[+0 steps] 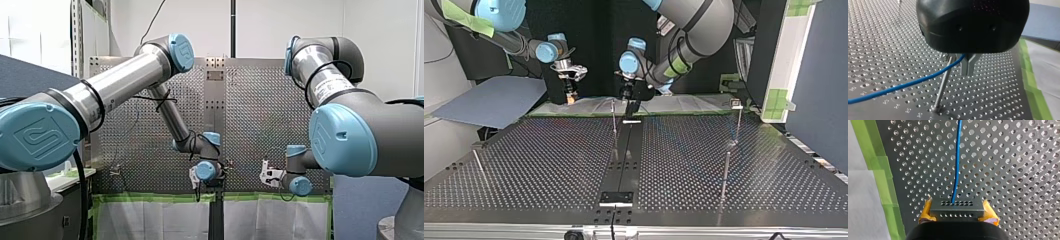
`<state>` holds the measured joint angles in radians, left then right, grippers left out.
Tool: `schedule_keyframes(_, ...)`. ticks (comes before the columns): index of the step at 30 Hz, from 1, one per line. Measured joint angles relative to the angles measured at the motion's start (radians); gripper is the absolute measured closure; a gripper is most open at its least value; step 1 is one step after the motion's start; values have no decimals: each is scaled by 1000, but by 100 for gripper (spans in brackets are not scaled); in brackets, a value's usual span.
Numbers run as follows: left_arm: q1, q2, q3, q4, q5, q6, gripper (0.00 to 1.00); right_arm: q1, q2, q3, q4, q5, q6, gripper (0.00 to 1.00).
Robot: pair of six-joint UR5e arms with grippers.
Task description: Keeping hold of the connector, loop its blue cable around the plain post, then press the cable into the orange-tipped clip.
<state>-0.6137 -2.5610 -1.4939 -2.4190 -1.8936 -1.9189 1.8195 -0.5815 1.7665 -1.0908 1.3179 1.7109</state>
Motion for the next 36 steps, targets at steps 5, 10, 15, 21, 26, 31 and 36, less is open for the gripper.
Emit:
schedule_keyframes(5,10,-1,25,-6,4,-5,100,-1,0,-5,3,-1,1,100)
schedule_keyframes(10,20,-2,32,-7,12,-6,100,0,1,-18,7,-4,3,100)
schedule_keyframes(15,23,-2,30,-14,11,-3,100,2,2,-24,9,-6,1,100)
schedule_keyframes(21,21,-2,20,-17,7,1,100,3,3,-24,13,-6,-3,100)
schedule_keyframes(26,18,-2,16,-15,10,5,100,4,3,-25,12,-6,-4,100)
schedule_keyframes(31,18,-2,16,-13,16,6,100,4,5,-25,10,-7,-3,100)
schedule_keyframes(36,19,-8,17,-13,22,6,100,4,6,-26,3,-10,-1,100)
